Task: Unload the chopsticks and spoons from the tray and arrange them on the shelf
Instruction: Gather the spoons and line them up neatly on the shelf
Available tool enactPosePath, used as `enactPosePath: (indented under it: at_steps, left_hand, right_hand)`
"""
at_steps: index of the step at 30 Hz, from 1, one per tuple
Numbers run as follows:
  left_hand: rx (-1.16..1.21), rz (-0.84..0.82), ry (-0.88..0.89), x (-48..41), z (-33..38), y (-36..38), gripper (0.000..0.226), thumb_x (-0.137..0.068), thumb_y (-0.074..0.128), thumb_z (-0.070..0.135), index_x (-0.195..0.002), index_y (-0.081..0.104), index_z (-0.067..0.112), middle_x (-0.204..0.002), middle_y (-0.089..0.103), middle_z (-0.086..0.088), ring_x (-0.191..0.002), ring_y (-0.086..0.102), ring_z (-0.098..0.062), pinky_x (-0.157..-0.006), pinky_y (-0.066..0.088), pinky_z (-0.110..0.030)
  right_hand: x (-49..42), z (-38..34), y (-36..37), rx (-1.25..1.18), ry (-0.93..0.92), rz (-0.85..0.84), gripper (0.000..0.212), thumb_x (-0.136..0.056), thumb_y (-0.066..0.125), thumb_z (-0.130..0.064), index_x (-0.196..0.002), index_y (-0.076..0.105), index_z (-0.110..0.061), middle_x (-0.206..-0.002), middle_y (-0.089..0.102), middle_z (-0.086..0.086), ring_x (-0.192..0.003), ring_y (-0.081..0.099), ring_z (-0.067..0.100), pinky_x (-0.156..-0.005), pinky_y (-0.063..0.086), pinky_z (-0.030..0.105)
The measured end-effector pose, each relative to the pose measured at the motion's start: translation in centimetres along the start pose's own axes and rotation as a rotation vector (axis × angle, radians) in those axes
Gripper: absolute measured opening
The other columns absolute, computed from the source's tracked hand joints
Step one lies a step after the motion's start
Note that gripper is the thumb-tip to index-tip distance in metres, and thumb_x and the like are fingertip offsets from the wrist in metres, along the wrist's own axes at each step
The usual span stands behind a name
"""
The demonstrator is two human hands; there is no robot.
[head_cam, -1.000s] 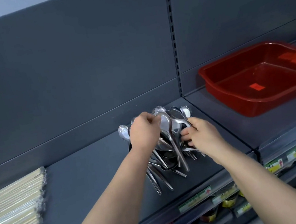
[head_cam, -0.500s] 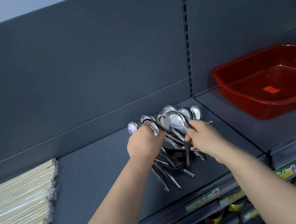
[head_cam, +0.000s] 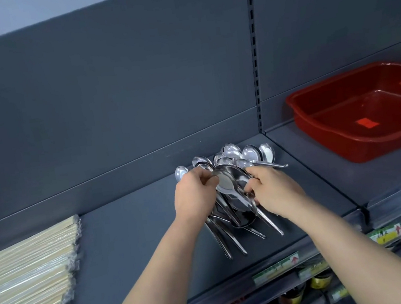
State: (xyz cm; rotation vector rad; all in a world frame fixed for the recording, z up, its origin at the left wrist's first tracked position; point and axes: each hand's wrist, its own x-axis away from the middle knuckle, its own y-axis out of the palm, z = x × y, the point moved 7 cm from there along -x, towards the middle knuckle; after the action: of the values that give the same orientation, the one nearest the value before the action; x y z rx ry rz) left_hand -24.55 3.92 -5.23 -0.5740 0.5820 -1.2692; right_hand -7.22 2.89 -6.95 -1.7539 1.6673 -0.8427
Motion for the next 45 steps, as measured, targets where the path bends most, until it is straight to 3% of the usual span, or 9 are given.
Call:
enactPosePath:
  at_steps: [8, 10, 13, 16, 19, 26, 34, 41, 45]
  left_hand:
    - [-0.227, -0.049, -0.02, -0.8, 0.4, -0.4, 0.015, -0.09, 0.05, 0.018, -0.077, 0.059, 0.019, -0.074, 0.06, -0.002, -0.072, 0.052, -0.026, -0.059, 0.037, -0.025]
    - [-0.105, -0.056, -0.026, -1.0, 0.7, 0.0, 0.021, -0.09, 0.051, 0.016, -0.069, 0.055, 0.013, -0.062, 0.051, -0.003, -0.062, 0.041, -0.024, -0.058, 0.035, -0.027]
    - [0.009, -0.03, -0.006, -1.2, 2.1, 0.8, 0.02, -0.089, 0.053, 0.015, -0.071, 0.06, 0.01, -0.061, 0.05, 0.001, -0.058, 0.041, -0.02, -0.06, 0.038, -0.027]
    - [0.06, -0.016, 0.027, -1.4, 3.3, 1.9, 0.016, -0.087, 0.057, 0.018, -0.073, 0.063, 0.013, -0.063, 0.06, 0.005, -0.062, 0.051, -0.017, -0.063, 0.046, -0.029]
    - [0.149, -0.036, 0.011, -1.9, 3.7, 2.9, 0.02, -0.085, 0.06, 0.027, -0.07, 0.063, 0.013, -0.069, 0.068, -0.002, -0.064, 0.059, -0.027, -0.067, 0.053, -0.037]
    - [-0.325, -0.129, 0.09, -3.6, 4.6, 5.6, 0.013, -0.089, 0.056, 0.026, -0.088, 0.068, 0.023, -0.089, 0.07, 0.0, -0.087, 0.064, -0.025, -0.072, 0.049, -0.029]
    - [-0.579, -0.104, 0.218, -4.9, 6.3, 8.9, 0.041, -0.081, 0.067, 0.041, -0.117, 0.057, 0.024, -0.126, 0.054, -0.003, -0.099, 0.064, -0.03, -0.077, 0.049, -0.033]
    - [-0.347, -0.083, 0.121, -5.8, 6.2, 7.2, 0.017, -0.087, 0.062, 0.031, -0.093, 0.059, 0.016, -0.092, 0.067, -0.003, -0.088, 0.062, -0.027, -0.066, 0.043, -0.029]
    - [-0.008, -0.071, 0.082, -5.9, 6.1, 5.2, 0.01, -0.087, 0.064, 0.027, -0.081, 0.06, 0.021, -0.077, 0.064, 0.001, -0.074, 0.06, -0.023, -0.071, 0.05, -0.032]
  right_hand:
    - [0.7, -0.1, -1.1, 0.228, 0.033, 0.08, 0.045, -0.097, 0.037, -0.014, -0.136, 0.043, -0.034, -0.111, 0.066, -0.004, -0.104, 0.059, 0.026, -0.078, 0.043, 0.033]
    - [0.8, 0.0, -0.9, 0.069, 0.031, 0.036, 0.033, -0.101, 0.035, -0.021, -0.129, 0.051, -0.026, -0.108, 0.064, 0.0, -0.103, 0.057, 0.027, -0.078, 0.041, 0.034]
    - [0.9, 0.6, 0.0, -0.394, 0.085, -0.085, 0.03, -0.099, 0.038, -0.032, -0.093, 0.059, -0.012, -0.085, 0.061, 0.0, -0.078, 0.055, 0.02, -0.066, 0.039, 0.031]
    - [0.6, 1.7, 0.5, -0.51, 0.148, -0.144, 0.019, -0.099, 0.041, -0.024, -0.101, 0.059, -0.018, -0.091, 0.064, -0.001, -0.063, 0.056, 0.011, -0.05, 0.042, 0.026]
    - [0.1, 3.3, -0.4, -0.505, 0.184, -0.05, 0.022, -0.098, 0.037, -0.01, -0.102, 0.056, -0.02, -0.089, 0.061, -0.001, -0.057, 0.052, 0.012, -0.047, 0.04, 0.025]
    - [0.1, 6.2, -2.3, -0.578, 0.27, 0.099, 0.042, -0.102, 0.037, -0.016, -0.144, 0.038, -0.021, -0.088, 0.064, -0.005, -0.057, 0.048, 0.013, -0.049, 0.037, 0.025]
    - [-0.3, 7.2, -2.6, -0.587, 0.261, 0.118, 0.042, -0.103, 0.037, -0.018, -0.145, 0.036, -0.02, -0.089, 0.065, -0.008, -0.058, 0.052, 0.011, -0.05, 0.035, 0.022]
    - [-0.9, 6.5, -2.2, -0.704, 0.242, 0.096, 0.041, -0.103, 0.037, -0.013, -0.143, 0.037, -0.02, -0.094, 0.064, 0.0, -0.063, 0.062, 0.013, -0.048, 0.044, 0.023]
    - [-1.6, 5.7, -1.8, -0.773, 0.234, 0.083, 0.043, -0.103, 0.035, -0.012, -0.146, 0.032, -0.017, -0.1, 0.064, 0.005, -0.082, 0.069, 0.016, -0.066, 0.057, 0.031]
